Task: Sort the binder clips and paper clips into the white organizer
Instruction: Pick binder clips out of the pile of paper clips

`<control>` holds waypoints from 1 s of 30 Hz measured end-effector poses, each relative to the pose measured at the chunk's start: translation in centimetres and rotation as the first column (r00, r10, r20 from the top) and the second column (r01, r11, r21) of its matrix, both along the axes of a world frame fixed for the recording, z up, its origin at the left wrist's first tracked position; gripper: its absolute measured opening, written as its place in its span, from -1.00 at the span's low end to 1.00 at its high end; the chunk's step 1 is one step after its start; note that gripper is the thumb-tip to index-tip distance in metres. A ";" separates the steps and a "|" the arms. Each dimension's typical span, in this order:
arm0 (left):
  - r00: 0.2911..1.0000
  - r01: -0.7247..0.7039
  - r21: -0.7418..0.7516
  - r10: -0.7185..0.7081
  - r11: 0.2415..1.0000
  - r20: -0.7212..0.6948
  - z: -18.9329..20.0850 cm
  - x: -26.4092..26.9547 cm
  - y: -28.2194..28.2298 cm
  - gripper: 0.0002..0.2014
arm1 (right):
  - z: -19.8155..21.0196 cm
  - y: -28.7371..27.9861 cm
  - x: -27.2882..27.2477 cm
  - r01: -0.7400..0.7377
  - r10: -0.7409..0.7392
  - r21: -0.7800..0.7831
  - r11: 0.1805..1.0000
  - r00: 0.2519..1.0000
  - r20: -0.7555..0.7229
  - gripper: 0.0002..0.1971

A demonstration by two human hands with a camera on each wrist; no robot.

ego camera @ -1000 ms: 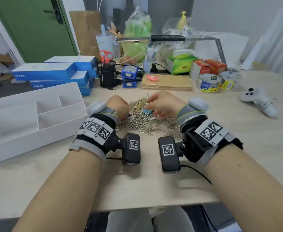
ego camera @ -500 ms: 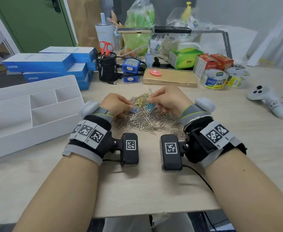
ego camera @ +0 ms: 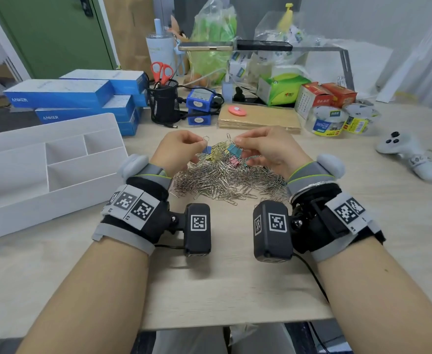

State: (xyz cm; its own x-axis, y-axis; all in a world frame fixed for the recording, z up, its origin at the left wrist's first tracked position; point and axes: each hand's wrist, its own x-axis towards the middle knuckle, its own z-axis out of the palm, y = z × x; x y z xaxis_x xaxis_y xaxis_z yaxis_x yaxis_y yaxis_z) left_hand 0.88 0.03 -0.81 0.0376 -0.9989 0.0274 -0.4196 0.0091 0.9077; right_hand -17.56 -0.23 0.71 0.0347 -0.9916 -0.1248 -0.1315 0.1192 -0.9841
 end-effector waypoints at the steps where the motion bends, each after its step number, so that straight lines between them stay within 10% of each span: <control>1: 1.000 0.018 0.001 -0.018 1.000 -0.006 0.0 0.0 0.1 -0.94 | 0.0 0.1 -0.1 0.001 -0.001 0.005 1.000 1.000 -0.003 -0.94; 30: 1.000 0.012 -0.069 -0.012 0.998 -0.002 -0.2 -2.7 1.2 -0.81 | 0.2 0.3 -1.6 0.021 -0.024 -0.104 0.994 0.999 -0.021 -0.73</control>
State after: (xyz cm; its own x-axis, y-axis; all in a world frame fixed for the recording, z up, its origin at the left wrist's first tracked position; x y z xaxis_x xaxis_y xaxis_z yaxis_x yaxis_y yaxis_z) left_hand -1.80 1.21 -1.02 0.0262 -0.9951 0.0958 -0.4169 0.0762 0.9057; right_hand -19.17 0.05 0.94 0.0105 -0.9997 -0.0215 -0.1518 0.0197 -0.9882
